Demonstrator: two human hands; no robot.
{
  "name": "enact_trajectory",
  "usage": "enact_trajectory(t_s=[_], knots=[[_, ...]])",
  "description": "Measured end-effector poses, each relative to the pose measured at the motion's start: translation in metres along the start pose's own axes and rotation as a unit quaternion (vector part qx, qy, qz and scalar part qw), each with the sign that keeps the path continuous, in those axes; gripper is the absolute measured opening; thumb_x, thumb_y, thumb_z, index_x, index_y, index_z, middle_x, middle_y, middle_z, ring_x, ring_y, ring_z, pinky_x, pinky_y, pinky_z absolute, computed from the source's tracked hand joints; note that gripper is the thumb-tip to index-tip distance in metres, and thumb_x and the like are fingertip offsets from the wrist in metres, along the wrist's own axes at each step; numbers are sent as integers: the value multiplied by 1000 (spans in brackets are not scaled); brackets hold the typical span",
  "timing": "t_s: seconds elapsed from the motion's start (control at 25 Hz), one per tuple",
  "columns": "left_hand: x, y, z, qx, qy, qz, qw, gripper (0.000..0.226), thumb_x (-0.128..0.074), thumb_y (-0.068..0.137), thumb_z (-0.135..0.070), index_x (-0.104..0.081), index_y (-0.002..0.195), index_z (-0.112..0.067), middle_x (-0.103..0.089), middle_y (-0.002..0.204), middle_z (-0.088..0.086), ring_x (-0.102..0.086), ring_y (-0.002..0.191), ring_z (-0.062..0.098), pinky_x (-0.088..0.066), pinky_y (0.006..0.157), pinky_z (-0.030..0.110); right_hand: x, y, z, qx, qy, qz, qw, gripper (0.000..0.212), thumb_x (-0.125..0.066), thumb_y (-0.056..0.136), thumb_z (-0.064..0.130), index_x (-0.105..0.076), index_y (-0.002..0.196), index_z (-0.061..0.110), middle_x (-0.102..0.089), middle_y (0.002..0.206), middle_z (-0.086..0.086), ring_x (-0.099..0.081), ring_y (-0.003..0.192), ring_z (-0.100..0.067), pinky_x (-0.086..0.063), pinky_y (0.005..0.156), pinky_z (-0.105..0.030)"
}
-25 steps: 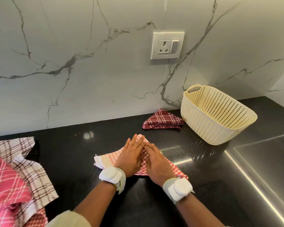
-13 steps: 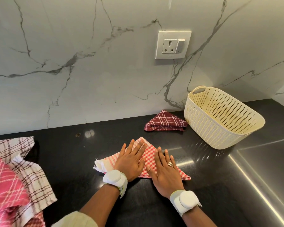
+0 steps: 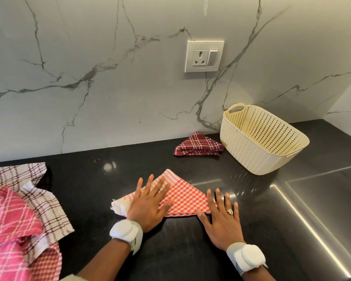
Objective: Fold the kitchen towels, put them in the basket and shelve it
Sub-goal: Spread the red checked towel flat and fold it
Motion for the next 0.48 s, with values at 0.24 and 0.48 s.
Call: enact_trajectory(t_s=[0.24, 0.48], knots=[[-15, -88, 47, 79, -18, -41, 996, 65, -16, 97, -66, -14, 153, -33, -6, 161, -5, 13, 148, 22, 9, 115, 50, 7, 1, -1, -10, -6, 30, 999, 68, -18, 96, 58, 12, 152, 33, 14, 161, 2, 19, 146, -28, 17, 111, -59], [-13, -102, 49, 106, -107, -30, 988, 71, -1, 87, -73, 5, 150, -41, 17, 157, -15, 28, 143, 13, 16, 117, 39, 17, -10, 75, 172, 46, -33, 983, 67, -17, 95, 57, -2, 154, 30, 8, 162, -4, 12, 148, -27, 3, 119, -42]])
Point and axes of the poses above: each hand's wrist, its own y-axis towards the middle knuckle, its own x-axis out of the back of the hand, z = x × y, the point moved 6 cm from there along y, towards the middle knuckle
